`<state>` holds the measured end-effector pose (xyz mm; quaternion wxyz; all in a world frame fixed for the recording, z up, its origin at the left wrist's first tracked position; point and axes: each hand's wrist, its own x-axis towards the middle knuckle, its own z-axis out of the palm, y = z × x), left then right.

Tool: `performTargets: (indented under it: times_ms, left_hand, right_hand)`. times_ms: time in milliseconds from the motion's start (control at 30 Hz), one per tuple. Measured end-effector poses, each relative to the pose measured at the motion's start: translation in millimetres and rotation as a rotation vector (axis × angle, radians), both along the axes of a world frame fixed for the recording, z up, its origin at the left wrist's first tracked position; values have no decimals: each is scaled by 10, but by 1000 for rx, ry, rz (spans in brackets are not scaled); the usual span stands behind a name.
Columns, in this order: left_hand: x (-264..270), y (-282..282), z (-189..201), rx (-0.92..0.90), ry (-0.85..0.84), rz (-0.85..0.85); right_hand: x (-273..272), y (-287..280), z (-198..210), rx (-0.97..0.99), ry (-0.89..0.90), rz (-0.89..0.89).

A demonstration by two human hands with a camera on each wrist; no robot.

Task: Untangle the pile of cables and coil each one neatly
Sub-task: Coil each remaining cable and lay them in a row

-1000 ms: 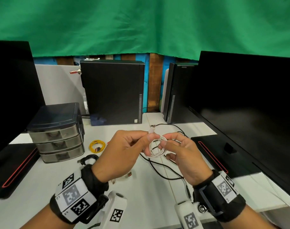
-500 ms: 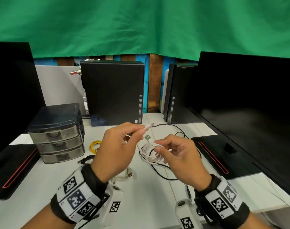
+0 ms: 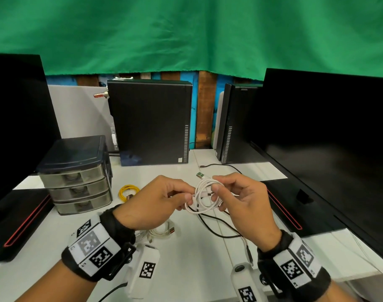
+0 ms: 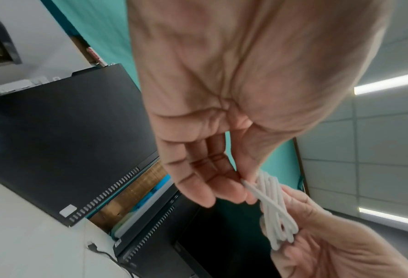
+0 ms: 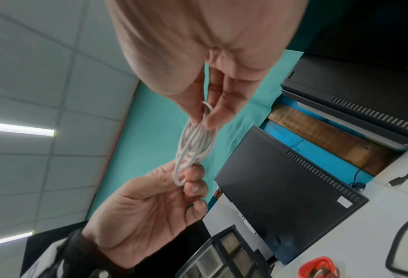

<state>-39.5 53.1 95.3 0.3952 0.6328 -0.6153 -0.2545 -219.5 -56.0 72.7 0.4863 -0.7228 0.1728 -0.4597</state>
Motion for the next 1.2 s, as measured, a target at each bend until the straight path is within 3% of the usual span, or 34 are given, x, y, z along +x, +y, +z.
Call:
performTargets:
  times_ms: [200,433,567,733,1067,1200]
  left_hand:
    - [-144,-32,-37,-89,519,95]
    - [-324,-91,-103,-30,800,152]
    - [-393,-77,-123,-101,701,165]
    - [-382,-102,-186,-159,700,274]
    - [-367,-73,-205,-146,402,157]
    - [-354,-110,-248,-140,325,170]
  right_hand:
    - [3,-4,14,198,73,127]
    - [56,32,-74,172,73,21]
    - [48,84,-110,43,133,-50]
    - [13,87,-112,-108,239,46]
    - [-47,10,-16,-164,386,109]
    - [-14,-2,-45,-23,241,7]
